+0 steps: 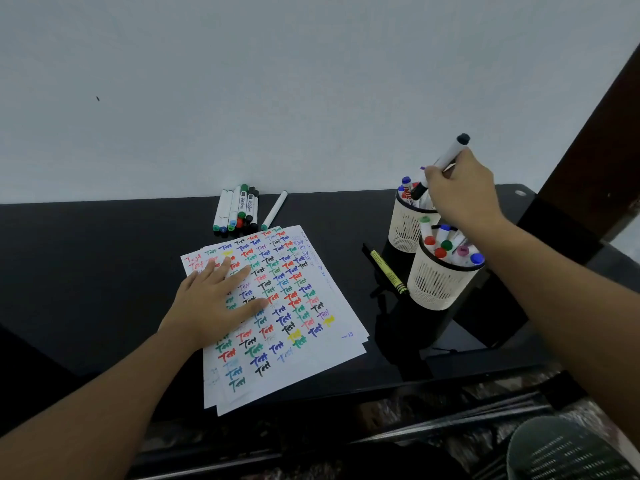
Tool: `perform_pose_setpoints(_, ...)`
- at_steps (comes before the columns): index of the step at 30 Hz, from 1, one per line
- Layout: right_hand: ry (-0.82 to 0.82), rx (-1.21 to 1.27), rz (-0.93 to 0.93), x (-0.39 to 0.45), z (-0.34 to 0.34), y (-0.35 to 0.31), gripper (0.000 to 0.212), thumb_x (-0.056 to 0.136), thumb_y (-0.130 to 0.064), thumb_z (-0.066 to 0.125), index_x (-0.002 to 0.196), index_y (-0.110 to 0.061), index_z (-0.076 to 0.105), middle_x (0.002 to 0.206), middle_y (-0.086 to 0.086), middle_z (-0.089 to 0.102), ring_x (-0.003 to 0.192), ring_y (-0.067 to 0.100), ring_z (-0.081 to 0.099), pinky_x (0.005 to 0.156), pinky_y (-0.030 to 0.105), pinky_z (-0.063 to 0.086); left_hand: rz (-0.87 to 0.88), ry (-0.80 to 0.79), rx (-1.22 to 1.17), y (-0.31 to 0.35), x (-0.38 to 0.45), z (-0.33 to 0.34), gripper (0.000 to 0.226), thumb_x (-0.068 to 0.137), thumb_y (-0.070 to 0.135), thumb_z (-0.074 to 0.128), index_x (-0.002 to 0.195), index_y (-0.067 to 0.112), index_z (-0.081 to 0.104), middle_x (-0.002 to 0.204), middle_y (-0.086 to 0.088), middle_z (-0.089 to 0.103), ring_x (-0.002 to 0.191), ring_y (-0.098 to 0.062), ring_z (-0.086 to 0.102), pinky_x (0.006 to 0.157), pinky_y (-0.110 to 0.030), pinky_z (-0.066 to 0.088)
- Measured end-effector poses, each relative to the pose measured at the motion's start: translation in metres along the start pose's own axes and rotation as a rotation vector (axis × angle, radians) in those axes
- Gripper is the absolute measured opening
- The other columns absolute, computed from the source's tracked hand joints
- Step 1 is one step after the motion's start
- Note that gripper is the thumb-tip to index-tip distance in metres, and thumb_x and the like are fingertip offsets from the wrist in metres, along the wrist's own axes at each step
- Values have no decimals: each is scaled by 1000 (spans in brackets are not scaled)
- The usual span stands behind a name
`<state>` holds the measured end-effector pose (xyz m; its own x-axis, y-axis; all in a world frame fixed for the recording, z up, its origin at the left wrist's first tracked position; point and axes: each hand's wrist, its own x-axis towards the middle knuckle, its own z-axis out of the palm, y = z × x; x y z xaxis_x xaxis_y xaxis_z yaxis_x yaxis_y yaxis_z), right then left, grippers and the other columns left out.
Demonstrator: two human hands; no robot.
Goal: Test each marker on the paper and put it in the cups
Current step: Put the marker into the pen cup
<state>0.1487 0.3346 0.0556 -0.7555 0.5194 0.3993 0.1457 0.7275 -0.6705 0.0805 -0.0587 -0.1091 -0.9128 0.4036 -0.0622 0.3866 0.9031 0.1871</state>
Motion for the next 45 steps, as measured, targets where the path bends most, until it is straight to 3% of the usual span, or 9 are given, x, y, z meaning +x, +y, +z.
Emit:
perform_pose_setpoints(5,1,-73,8,5,-1,10,25,106,-30,53,118,-8,51,94,9,63,70,18,59,59,34,46,-1,-6,6,0,1,0,101,71,103,13,158,51,10,170,9,-2,156,-14,-8,126,-45,-3)
perform_pose_setpoints(10,-76,-138,33,8,5,14,32,104,-34,58,127,-12,52,105,8,66,82,23,65,65,36,52,-4,-12,9,0,1,-1,103,69,103,11,158,51,10,170,9,-3,156,-14,-8,126,-45,-3)
perform_pose_setpoints(15,-92,-77,47,4,6,14,38,99,-38,69,126,-17,53,88,-2,64,87,21,66,67,34,53,-6,-8,11,0,2,0,104,68,104,11,158,51,10,170,9,-2,156,-15,-7,126,-45,-3)
perform_pose_setpoints(23,-72,-89,-119,-5,18,-8,14,101,-36,62,106,-23,60,77,-10,64,79,13,66,74,36,54,-70,74,-32,0,1,0,112,64,106,13,159,46,19,170,3,7,157,-21,-4,125,-48,-6)
perform_pose_setpoints(30,-315,-149,-269,-21,49,-51,12,97,-40,61,94,-30,66,77,-13,66,79,9,63,72,32,50,-123,99,-84,-1,-1,-3,113,65,106,16,157,43,29,169,4,16,156,-19,8,125,-52,-2)
perform_pose_setpoints(37,-613,-307,-389,-36,126,-57,20,106,-29,56,123,-29,66,103,-11,61,98,15,61,82,32,50,-98,57,-119,0,-6,-8,106,67,103,20,156,46,30,169,8,15,156,-14,5,125,-52,-6)
perform_pose_setpoints(45,-701,-451,-436,-20,209,-57,51,106,-16,49,151,-40,45,128,6,54,107,25,58,90,42,55,-73,26,-172,0,0,-9,93,75,95,37,155,48,30,169,11,12,156,-11,0,123,-52,-11)
